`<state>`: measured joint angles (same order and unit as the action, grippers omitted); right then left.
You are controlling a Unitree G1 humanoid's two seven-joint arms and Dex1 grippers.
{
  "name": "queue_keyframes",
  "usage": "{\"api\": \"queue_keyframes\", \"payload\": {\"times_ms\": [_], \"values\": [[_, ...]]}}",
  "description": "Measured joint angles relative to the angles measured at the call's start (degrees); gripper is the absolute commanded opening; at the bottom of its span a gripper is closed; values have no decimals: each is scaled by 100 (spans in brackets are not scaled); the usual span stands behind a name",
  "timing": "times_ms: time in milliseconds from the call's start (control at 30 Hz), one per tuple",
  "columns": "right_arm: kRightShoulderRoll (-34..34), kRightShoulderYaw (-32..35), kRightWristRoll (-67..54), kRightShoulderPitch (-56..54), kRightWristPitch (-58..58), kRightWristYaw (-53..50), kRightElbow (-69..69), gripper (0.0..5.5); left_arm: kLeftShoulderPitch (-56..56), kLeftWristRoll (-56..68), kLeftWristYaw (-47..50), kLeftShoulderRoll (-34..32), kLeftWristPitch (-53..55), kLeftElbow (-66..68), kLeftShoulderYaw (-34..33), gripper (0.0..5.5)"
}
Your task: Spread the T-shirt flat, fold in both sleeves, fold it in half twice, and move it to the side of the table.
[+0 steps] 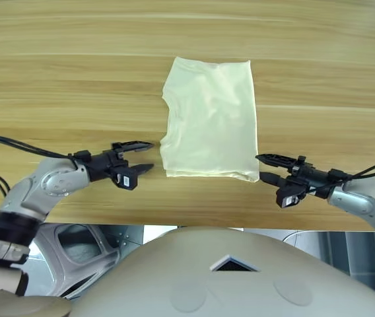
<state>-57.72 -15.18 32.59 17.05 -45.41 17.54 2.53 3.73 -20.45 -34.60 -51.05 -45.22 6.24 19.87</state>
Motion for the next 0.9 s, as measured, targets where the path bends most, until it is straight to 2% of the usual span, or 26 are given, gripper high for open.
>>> {"api": "queue_keyframes", "payload": {"times_ms": [300, 533, 800, 900], "values": [[-3, -38, -12, -33, -130, 1, -74, 287, -561, 225, -471, 319, -411, 264, 740, 314], [99, -301, -5, -354, -211, 31, -188, 287, -865, 280, -547, 562, -611, 574, 1011, 314], [115, -495, -12, -557, -353, 69, -475, 124, -820, 276, -505, 576, -767, 788, 1049, 162], [180, -548, -12, -604, -349, 112, -565, 45, -758, 263, -467, 576, -823, 861, 1046, 93]]}}
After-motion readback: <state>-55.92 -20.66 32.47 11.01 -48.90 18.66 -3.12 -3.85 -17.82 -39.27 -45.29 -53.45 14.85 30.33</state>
